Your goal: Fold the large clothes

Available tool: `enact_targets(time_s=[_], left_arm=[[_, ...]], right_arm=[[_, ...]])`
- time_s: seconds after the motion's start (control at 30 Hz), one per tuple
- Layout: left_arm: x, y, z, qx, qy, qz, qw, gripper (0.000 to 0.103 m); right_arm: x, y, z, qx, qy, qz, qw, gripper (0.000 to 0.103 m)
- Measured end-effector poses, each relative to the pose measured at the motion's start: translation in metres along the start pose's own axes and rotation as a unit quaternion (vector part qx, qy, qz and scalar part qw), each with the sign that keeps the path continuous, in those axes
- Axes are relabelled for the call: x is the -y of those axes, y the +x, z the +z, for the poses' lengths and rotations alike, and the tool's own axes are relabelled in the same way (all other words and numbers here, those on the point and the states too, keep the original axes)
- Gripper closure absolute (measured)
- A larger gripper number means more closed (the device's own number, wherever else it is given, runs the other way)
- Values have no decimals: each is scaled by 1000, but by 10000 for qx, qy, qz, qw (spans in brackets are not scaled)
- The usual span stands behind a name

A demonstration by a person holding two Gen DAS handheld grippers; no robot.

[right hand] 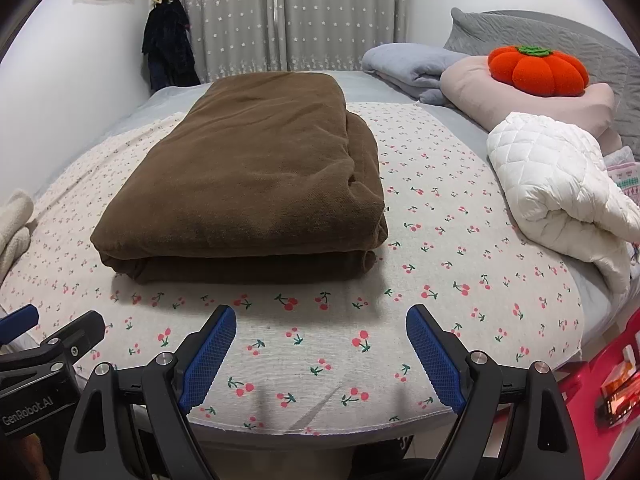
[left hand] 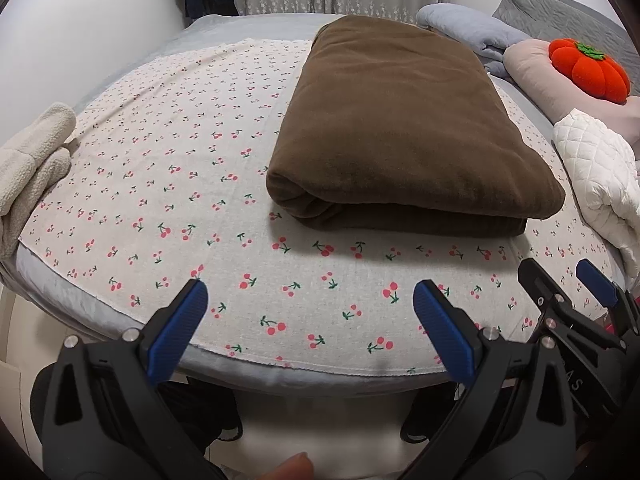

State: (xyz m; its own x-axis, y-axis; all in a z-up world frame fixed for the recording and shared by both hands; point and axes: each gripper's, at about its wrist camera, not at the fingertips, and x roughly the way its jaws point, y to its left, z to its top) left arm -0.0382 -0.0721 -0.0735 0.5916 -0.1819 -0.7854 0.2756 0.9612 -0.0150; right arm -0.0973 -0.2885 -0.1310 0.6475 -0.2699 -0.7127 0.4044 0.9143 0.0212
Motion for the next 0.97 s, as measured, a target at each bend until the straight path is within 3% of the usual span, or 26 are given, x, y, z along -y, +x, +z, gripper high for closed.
enact_targets(time_s=[0.63,0.97], left_arm=[[4,11,4,-90,-23,-62,9999,1],[-1,22,8,-224,-70,-284,9993,1]], right_arm=[[-4,3,1,-32,-12,27,10000,14],[-4,9,2,-133,53,-10,9999,14]])
